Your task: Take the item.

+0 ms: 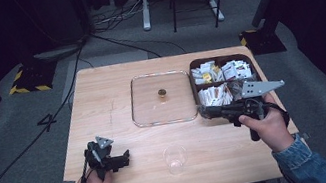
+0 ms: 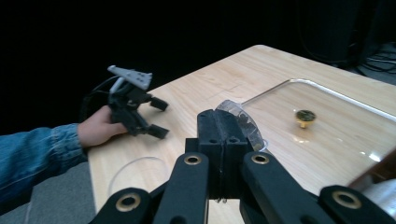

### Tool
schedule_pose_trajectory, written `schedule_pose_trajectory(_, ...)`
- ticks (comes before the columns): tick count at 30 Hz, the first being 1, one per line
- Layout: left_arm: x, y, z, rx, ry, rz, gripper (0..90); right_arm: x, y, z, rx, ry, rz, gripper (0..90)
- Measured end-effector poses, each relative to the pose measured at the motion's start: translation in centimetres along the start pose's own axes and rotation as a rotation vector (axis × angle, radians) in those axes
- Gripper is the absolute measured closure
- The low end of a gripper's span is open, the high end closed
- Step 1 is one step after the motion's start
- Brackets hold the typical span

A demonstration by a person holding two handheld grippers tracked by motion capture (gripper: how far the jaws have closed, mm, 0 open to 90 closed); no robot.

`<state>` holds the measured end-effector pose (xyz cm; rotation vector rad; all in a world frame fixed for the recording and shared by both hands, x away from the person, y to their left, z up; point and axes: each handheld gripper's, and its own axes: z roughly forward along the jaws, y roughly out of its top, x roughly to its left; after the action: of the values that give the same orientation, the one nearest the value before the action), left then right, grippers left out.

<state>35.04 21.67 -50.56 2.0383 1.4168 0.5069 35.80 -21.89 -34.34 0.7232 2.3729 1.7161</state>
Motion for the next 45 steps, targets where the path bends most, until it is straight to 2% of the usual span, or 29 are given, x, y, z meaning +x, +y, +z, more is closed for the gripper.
schedule_pose_trajectory(8, 0.0, 0.1, 0.0, 0.001, -0.003, 0.001, 0.0, 1.9, 0.1, 0.9, 0.003, 0.062, -0.015, 90.0)
schedule_pose_trajectory(30, 0.0, 0.0, 0.0, 0.000, 0.001, -0.001, 0.0, 5.2, -0.4, 4.5, 0.041, 0.190, -0.037, 90.0)
schedule_pose_trajectory(45, 0.0, 0.0, 0.0, 0.000, 0.000, 0.000, 0.0, 6.0, -1.8, 6.5, 0.081, 0.204, -0.048, 90.0)
